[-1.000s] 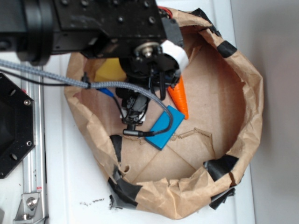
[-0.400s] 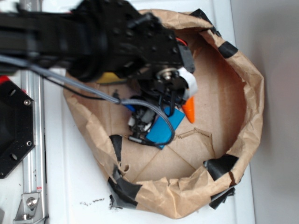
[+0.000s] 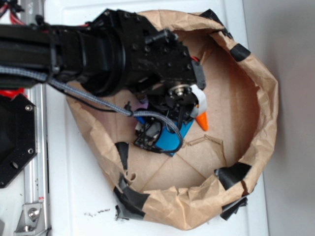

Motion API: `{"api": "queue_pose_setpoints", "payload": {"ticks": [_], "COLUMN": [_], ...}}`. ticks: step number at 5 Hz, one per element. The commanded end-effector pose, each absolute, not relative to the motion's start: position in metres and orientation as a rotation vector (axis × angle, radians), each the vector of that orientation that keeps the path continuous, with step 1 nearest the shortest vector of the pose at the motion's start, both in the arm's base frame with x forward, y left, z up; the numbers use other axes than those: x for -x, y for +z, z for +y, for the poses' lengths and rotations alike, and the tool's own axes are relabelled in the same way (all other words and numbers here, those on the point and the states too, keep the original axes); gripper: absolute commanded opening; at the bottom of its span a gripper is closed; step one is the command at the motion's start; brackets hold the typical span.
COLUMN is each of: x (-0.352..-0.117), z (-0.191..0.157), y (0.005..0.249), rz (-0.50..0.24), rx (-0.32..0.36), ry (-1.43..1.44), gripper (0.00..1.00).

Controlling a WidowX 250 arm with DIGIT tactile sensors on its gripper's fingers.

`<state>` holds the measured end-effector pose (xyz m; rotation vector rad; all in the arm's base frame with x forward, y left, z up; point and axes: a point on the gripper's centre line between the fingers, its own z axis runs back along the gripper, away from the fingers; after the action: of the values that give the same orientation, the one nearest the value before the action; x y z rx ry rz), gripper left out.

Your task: Grab the rock.

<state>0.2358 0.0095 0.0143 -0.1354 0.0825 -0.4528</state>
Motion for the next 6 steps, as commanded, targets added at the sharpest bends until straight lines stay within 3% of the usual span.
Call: {"api": "queue_pose_setpoints", "payload": {"ticks": [1,2,4,6], "x": [-0.223,-0.222,-0.216,-0.211], "z": [0.028,0.030,0.039,0.048], "y": [0.048,0.051,0.050,0.048], "rz": [0.015,0.016,-0.021,-0.002], "rx": [0.109,0.092,0.057,0.054], "ry": [-0.410,-0.409,-0.392,-0.347], "gripper": [0.48,1.00,1.00,1.00]}}
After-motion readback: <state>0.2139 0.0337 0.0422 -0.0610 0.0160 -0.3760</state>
